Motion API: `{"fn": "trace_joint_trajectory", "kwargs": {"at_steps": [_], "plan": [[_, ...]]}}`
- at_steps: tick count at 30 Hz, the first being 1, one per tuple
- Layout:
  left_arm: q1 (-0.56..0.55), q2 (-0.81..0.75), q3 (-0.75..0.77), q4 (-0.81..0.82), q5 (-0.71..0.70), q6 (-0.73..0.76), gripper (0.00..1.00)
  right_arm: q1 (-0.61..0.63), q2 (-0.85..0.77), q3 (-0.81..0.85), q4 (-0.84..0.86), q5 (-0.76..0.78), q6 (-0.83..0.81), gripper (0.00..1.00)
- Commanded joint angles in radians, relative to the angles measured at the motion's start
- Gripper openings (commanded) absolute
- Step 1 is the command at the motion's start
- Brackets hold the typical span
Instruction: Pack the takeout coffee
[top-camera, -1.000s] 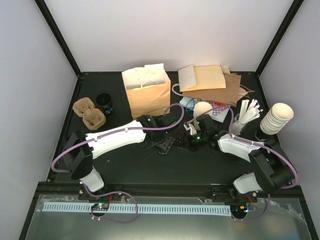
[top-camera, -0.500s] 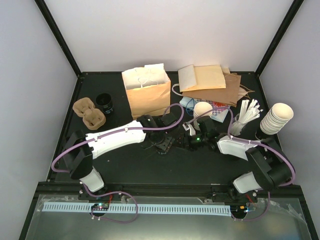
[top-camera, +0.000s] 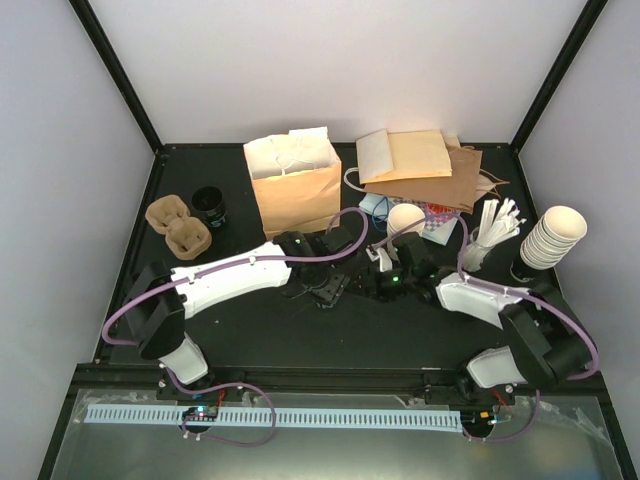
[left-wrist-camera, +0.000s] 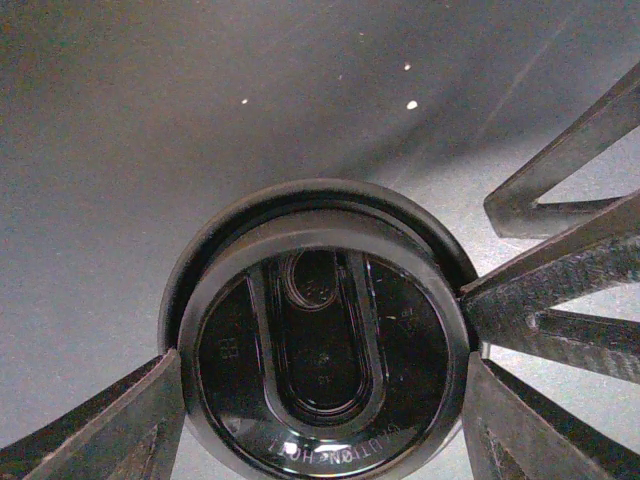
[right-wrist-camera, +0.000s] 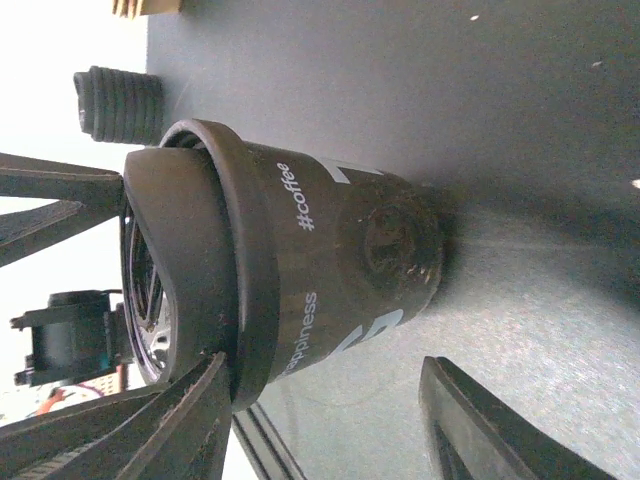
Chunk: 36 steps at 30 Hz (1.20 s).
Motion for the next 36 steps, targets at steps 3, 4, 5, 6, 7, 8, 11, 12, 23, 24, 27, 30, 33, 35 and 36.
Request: {"fn": "trace_joint_trajectory", "kwargs": {"at_steps": [3,4,5,6,7,8,11,12,23,24,27,30,33,35,36], "plan": [[-0.012,0.021,-0.021,0.007,0.07,0.0,0.54,0.007,-0.12,0.055,-0.385,0.23,-0.058,0.56],[-0.012,0.02,-0.02,0.005,0.068,0.0,0.54,0.002,-0.136,0.082,-0.397,0.226,-0.066,0.57],[-0.012,0.018,-0.02,0.002,0.066,0.002,0.54,-0.003,-0.149,0.105,-0.414,0.219,-0.075,0.58],[-0.012,0.015,-0.019,0.001,0.064,0.002,0.54,-0.007,-0.159,0.123,-0.425,0.215,-0.085,0.58],[-0.012,0.01,-0.018,0.0,0.061,0.002,0.54,-0.013,-0.169,0.139,-0.435,0.213,-0.093,0.59],[-0.012,0.006,-0.017,-0.002,0.057,0.004,0.54,-0.013,-0.178,0.152,-0.442,0.217,-0.104,0.59],[-0.012,-0.004,0.009,-0.019,0.049,0.017,0.55,-0.014,-0.213,0.175,-0.464,0.247,-0.129,0.59],[-0.012,-0.004,0.023,-0.032,0.045,0.02,0.55,-0.015,-0.222,0.18,-0.472,0.258,-0.135,0.6],[-0.012,0.001,0.078,-0.062,0.041,0.027,0.74,-0.015,-0.286,0.194,-0.549,0.324,-0.188,0.63],[-0.012,-0.001,0.076,-0.06,0.042,0.025,0.77,-0.014,-0.291,0.194,-0.553,0.327,-0.191,0.64],[-0.013,-0.01,0.076,-0.056,0.046,0.022,0.86,-0.013,-0.303,0.2,-0.572,0.335,-0.213,0.66],[-0.013,-0.026,0.079,-0.053,0.052,0.021,0.91,-0.013,-0.308,0.219,-0.604,0.352,-0.246,0.69],[-0.013,-0.048,0.086,-0.053,0.065,0.02,0.95,-0.013,-0.313,0.248,-0.643,0.384,-0.274,0.72],[-0.013,-0.058,0.1,-0.067,0.063,0.017,0.96,-0.014,-0.317,0.269,-0.665,0.396,-0.293,0.75],[-0.012,-0.064,0.108,-0.076,0.06,0.017,0.96,-0.014,-0.317,0.279,-0.673,0.399,-0.302,0.76]]}}
